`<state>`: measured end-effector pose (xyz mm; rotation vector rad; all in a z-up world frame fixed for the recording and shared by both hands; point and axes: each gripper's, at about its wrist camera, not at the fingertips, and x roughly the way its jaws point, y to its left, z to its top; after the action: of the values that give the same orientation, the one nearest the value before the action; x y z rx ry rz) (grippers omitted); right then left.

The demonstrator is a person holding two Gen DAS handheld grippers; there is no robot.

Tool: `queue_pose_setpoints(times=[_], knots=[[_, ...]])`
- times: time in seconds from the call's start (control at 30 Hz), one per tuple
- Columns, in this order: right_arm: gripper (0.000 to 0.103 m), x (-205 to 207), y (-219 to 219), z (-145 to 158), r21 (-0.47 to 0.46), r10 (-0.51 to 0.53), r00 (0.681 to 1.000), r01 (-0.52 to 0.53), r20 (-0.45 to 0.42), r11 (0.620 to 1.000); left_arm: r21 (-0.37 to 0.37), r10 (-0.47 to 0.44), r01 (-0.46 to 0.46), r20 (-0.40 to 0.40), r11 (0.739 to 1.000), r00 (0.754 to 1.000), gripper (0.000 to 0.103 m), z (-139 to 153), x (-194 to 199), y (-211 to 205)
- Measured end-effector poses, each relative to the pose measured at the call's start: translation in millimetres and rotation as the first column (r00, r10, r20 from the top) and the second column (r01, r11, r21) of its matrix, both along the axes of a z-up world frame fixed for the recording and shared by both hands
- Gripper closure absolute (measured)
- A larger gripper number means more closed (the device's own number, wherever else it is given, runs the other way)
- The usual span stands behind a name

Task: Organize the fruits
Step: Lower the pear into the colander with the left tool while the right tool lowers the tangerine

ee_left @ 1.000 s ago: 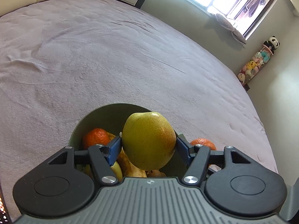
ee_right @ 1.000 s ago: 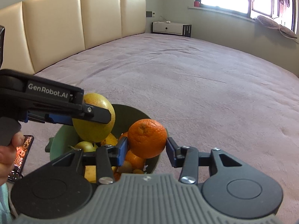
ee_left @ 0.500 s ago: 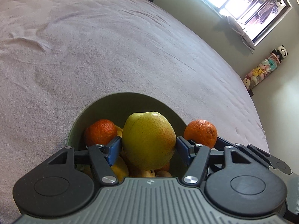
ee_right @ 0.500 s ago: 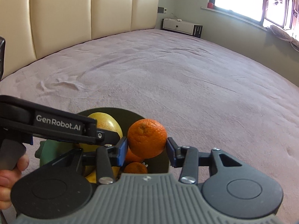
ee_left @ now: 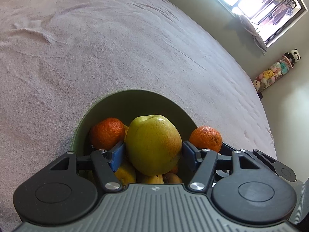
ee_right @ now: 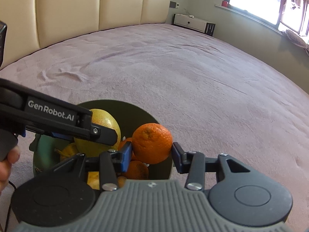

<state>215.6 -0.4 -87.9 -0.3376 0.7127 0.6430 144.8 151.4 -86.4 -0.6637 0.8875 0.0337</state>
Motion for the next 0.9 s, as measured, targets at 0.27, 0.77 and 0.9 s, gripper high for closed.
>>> queue_pose_setpoints(times=[0.27, 0.77, 0.9], knots=[[0.061, 0.7, 4.8, -3.0, -0.014, 0.023, 1.0, -0.023, -0.011, 1.0, 0.071, 0.008, -0.007, -0.009, 0.997, 1.0, 0.029, 8.5, -0.3, -1.3], [0.061, -0.4, 7.4, -3.0, -0.042, 0.033, 0.999, -0.034, -0.011, 0.999, 0.089, 0.028, -0.026, -0.021, 0.996, 0.999, 0.058, 11.3, -3.3, 4.4], [0.061, 2.3, 8.5, -5.5, -0.029, 0.042, 0.998, -0.044, -0.048, 0.999, 0.1, 0.054, -0.048, -0.052, 0.994, 0.997, 0.058, 7.4, -4.3, 8.1]])
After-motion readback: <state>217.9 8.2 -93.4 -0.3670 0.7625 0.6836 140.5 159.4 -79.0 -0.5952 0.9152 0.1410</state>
